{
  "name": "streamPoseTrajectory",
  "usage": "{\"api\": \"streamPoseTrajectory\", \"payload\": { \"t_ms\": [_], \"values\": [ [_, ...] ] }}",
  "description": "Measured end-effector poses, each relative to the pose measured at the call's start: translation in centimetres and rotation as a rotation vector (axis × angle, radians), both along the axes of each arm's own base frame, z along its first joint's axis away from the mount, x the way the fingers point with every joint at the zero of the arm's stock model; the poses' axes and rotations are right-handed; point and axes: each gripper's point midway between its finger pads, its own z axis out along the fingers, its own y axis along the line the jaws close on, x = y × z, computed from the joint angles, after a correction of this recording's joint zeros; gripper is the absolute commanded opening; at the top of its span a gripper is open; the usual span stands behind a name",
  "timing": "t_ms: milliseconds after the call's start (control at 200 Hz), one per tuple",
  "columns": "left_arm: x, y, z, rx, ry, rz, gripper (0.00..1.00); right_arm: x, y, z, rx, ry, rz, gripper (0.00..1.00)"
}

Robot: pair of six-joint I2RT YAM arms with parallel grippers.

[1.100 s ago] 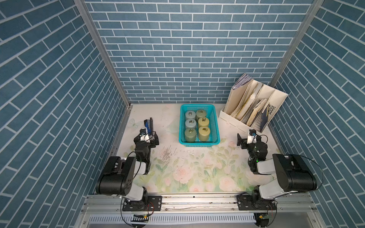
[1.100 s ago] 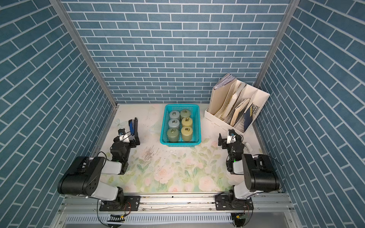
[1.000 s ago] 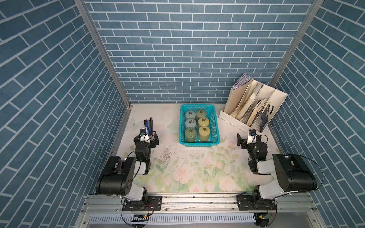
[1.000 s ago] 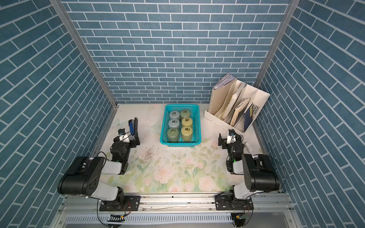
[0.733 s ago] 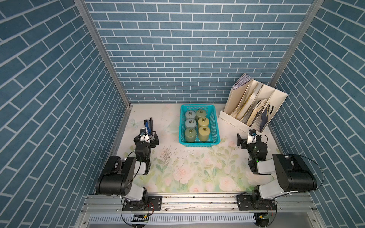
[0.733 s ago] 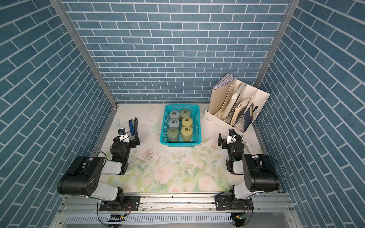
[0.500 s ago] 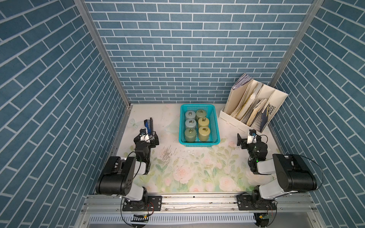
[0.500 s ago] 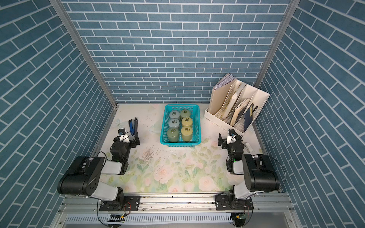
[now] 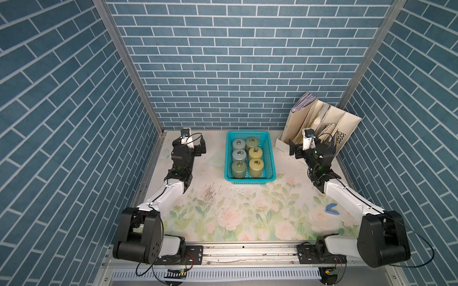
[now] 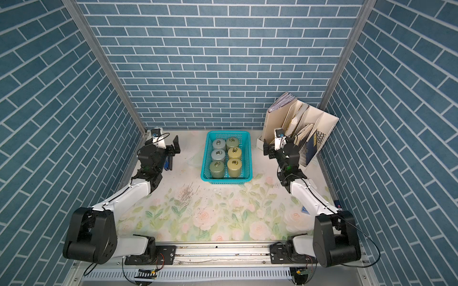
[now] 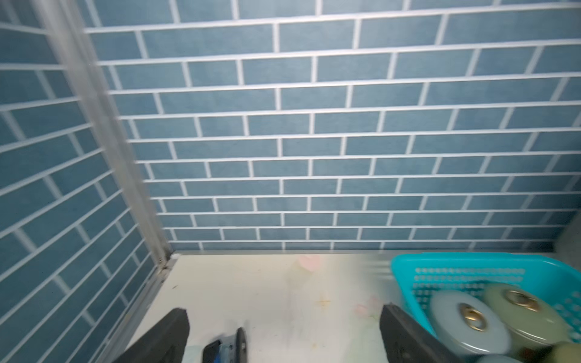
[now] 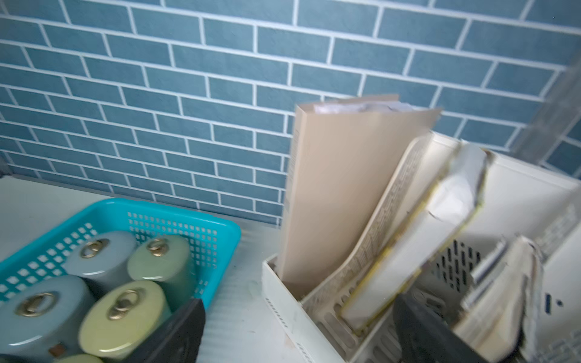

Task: Take the tea canister out of the basket
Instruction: Pick up the tea canister from the basket.

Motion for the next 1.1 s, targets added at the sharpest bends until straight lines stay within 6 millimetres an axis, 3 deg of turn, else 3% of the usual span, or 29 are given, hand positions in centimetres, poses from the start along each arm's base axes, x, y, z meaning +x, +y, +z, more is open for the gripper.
{"api": "streamPoseTrajectory", "payload": {
  "t_ms": [115, 270, 400, 630, 880, 1100],
  "values": [
    [-0.9, -3.0, -1.7, 0.045, 0.082, -0.061, 1.0, -1.0, 4.3, -1.1, -0.052, 0.119, 0.081, 0.98],
    [-3.1, -4.5, -4.2, 0.071, 0.178, -0.118, 1.0, -1.7, 10.7, -5.6, -0.169, 0.348, 0.208, 0.98],
    [-4.1, -5.5, -4.5, 0.08, 0.201, -0.155, 1.0, -2.7, 13.8, -9.5, -0.254, 0.497, 0.284, 0.98],
    [-4.8, -6.5, -4.7, 0.067, 0.219, -0.205, 1.0, -2.7, 15.7, -12.9, -0.327, 0.659, 0.345, 0.99],
    [-4.9, -6.9, -5.0, 0.05, 0.23, -0.228, 1.0, -3.7, 16.3, -16.5, -0.382, 0.782, 0.38, 1.0],
    [-4.9, -7.2, -5.3, 0.044, 0.237, -0.238, 1.0, -4.1, 16.6, -17.6, -0.393, 0.825, 0.397, 1.0]
  ]
}}
